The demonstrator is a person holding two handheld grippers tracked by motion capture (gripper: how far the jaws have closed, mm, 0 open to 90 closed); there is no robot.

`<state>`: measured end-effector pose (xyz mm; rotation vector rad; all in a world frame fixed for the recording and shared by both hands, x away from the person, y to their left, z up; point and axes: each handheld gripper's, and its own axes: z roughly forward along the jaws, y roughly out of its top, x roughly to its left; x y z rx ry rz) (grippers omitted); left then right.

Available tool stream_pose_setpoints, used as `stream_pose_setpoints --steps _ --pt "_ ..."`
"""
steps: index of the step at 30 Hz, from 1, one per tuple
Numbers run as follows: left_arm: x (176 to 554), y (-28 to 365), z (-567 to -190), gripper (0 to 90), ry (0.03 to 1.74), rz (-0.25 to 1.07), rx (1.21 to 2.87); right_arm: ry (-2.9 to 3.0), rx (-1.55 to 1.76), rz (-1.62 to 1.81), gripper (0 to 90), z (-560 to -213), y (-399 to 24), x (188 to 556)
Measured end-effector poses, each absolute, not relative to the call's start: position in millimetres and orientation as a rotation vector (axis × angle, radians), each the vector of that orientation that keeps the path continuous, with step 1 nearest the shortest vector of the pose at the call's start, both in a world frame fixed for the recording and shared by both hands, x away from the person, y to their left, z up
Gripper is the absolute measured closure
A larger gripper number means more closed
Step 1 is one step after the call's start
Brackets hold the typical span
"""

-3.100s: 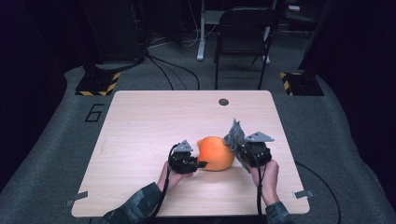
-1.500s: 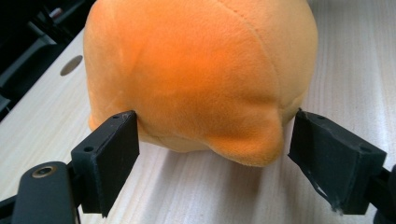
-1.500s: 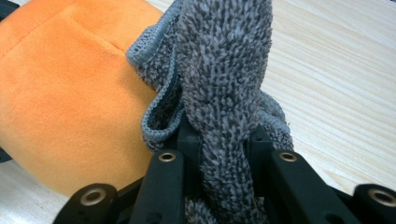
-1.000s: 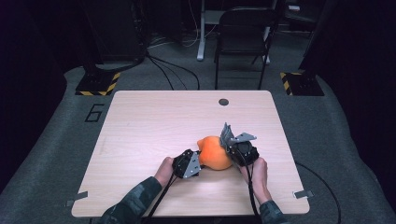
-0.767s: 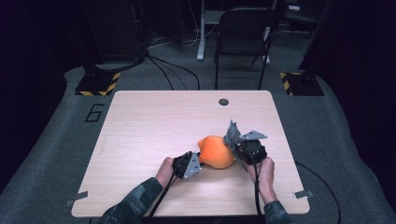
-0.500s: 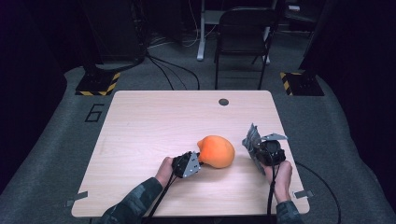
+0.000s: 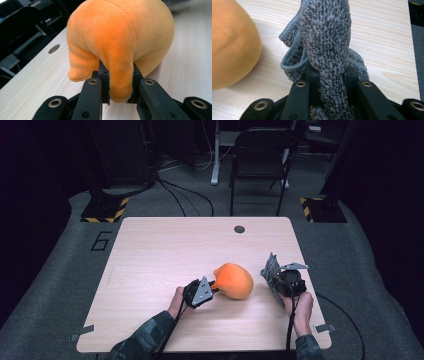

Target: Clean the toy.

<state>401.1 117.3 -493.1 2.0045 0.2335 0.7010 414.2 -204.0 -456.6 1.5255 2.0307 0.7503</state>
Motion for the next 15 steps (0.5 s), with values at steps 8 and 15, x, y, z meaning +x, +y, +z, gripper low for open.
stream_pose_setpoints --steps 8,15 --pt "396.4 127.8 -446.2 78.9 0.405 0.437 1.947 2.011 1.525 0.763 73.4 -454.8 -206.4 413.5" --pt "405.8 137.3 -434.0 78.4 0.606 0.191 1.942 2.006 1.506 0.775 73.4 -449.5 -204.4 411.7"
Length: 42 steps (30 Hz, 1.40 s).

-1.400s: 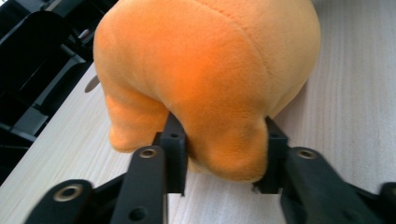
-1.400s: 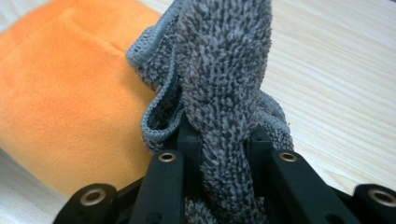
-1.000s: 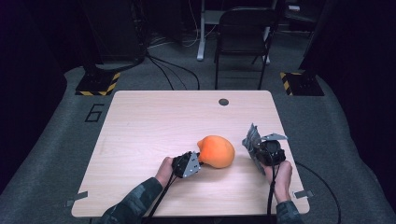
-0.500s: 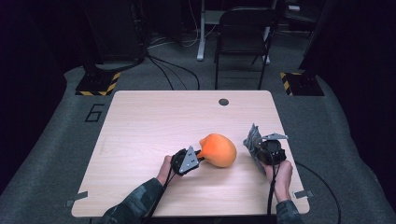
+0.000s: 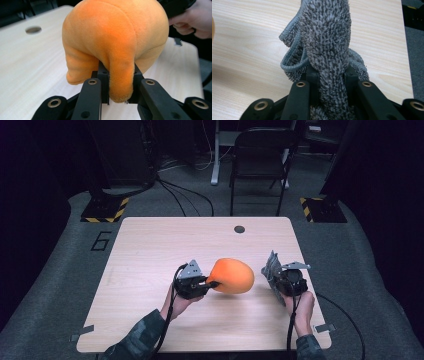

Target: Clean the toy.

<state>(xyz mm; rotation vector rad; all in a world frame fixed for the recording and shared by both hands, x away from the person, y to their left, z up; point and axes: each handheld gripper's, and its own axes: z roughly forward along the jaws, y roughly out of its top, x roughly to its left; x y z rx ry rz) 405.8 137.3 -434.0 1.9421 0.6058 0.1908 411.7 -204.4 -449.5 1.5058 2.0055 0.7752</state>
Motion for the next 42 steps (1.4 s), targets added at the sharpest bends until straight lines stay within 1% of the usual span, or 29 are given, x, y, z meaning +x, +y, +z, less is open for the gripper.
stream_pose_setpoints --steps 2,7,12,16,22,25,28,31,35,42 --pt "407.6 138.5 -434.3 78.4 0.634 0.145 1.943 1.997 1.491 0.786 73.4 -446.1 -203.1 410.4" --pt "417.0 138.2 -447.6 78.3 0.734 -0.039 1.926 1.973 1.437 0.833 73.3 -430.7 -199.1 404.1" --pt "427.3 138.2 -467.3 77.8 0.821 -0.127 1.916 1.971 1.380 0.880 73.3 -416.4 -190.4 398.4" --pt "431.6 136.5 -476.8 77.4 0.867 -0.175 1.913 2.008 1.309 0.967 72.8 -401.9 -172.2 391.1" --pt "431.2 134.0 -480.0 76.3 0.868 -0.181 1.911 2.133 1.151 1.131 72.4 -382.0 -113.7 377.9" --pt "430.1 134.3 -480.6 76.1 0.873 -0.176 1.903 2.189 1.137 1.168 72.0 -385.5 -89.1 378.0" --pt "427.2 131.8 -481.0 76.2 0.849 -0.149 1.923 2.220 1.143 1.102 71.8 -398.6 -75.9 382.8" --pt "425.3 127.5 -484.2 76.3 0.846 -0.138 1.916 2.205 1.105 0.998 72.1 -413.4 -71.1 387.5" --pt "423.9 126.2 -483.0 76.2 0.821 -0.115 1.931 2.199 1.101 0.964 72.2 -414.3 -76.0 387.6" --pt "422.0 122.9 -483.2 76.1 0.795 -0.113 1.937 2.166 1.164 0.917 71.9 -419.9 -103.2 391.8"
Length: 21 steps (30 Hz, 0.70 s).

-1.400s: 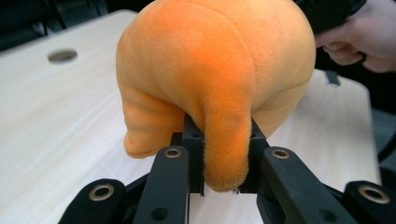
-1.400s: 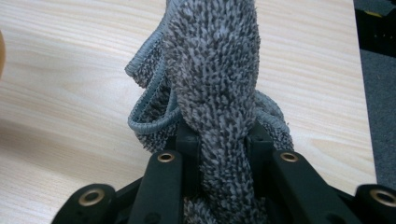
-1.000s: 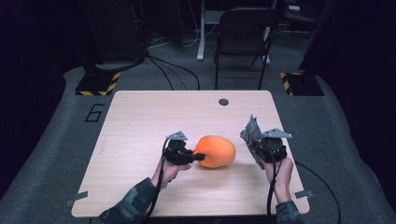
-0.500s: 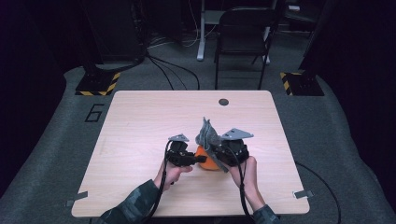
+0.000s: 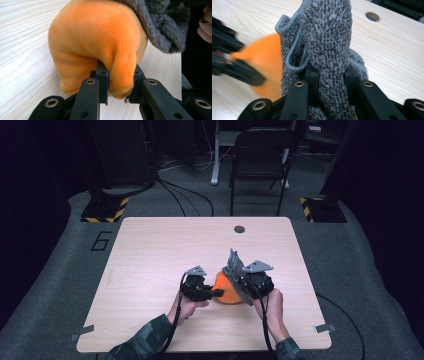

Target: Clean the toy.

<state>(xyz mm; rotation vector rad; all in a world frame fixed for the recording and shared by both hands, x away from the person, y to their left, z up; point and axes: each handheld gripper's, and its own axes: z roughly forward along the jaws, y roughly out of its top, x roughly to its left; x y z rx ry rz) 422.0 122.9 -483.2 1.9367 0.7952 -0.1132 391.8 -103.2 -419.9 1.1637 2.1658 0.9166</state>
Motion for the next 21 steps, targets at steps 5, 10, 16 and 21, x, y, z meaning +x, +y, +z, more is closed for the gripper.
stream_pose_setpoints --steps 5,10,16,21 --pt "421.8 122.9 -483.4 76.1 0.795 -0.121 1.927 2.123 1.262 0.845 72.0 -429.6 -125.1 399.0" --pt "421.9 122.6 -483.2 76.0 0.779 -0.116 1.935 2.135 1.358 0.764 72.2 -456.7 -147.3 415.2" --pt "420.7 122.6 -482.3 76.0 0.777 -0.113 1.936 2.202 1.396 0.647 72.1 -478.9 -151.8 429.3" --pt "421.8 124.1 -483.0 76.0 0.788 -0.117 1.928 2.110 1.374 0.749 72.1 -444.7 -149.9 418.3"
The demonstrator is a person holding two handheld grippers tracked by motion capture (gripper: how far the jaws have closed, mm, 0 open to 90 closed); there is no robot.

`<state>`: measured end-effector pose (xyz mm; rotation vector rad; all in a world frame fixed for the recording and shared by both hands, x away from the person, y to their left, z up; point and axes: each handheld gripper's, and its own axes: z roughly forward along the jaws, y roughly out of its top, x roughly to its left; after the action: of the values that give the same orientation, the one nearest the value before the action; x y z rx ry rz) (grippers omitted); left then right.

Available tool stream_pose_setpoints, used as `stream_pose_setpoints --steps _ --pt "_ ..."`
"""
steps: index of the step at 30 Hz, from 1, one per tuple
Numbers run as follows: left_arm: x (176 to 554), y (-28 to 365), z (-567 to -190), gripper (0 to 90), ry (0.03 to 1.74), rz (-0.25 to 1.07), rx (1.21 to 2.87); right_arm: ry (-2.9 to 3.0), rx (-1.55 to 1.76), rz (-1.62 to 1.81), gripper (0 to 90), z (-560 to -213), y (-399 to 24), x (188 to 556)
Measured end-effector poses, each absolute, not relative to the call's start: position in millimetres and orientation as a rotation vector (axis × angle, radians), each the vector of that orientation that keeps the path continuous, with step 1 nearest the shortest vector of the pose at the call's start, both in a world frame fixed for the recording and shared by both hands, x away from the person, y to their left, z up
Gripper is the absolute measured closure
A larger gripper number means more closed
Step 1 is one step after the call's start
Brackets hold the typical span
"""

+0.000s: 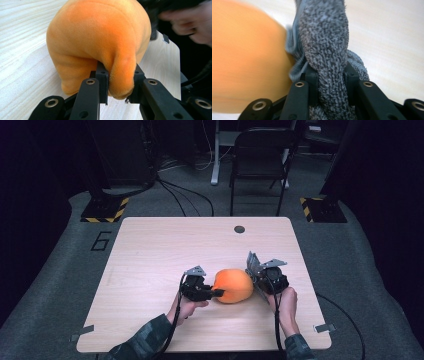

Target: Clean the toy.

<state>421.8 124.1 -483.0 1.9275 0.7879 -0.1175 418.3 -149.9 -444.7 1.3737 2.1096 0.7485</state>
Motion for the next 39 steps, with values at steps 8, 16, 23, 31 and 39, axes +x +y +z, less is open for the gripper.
stream_pose_setpoints --steps 8,16,23,31,39 --pt "419.7 120.6 -481.7 75.6 0.748 -0.081 1.965 2.122 1.128 1.097 71.8 -390.0 -104.7 382.1" --pt "418.7 119.3 -484.1 75.5 0.760 -0.085 1.963 2.183 1.004 0.956 71.5 -410.8 -71.3 381.3" --pt "417.9 118.1 -484.5 75.3 0.754 -0.080 1.967 2.131 1.101 0.902 71.3 -417.0 -99.3 390.5" --pt "418.5 117.7 -484.9 74.8 0.756 -0.080 1.961 2.105 1.268 0.896 71.1 -435.8 -132.0 405.4" --pt "418.8 118.1 -485.0 74.8 0.762 -0.084 1.957 2.098 1.323 0.834 71.2 -447.2 -142.0 412.5"
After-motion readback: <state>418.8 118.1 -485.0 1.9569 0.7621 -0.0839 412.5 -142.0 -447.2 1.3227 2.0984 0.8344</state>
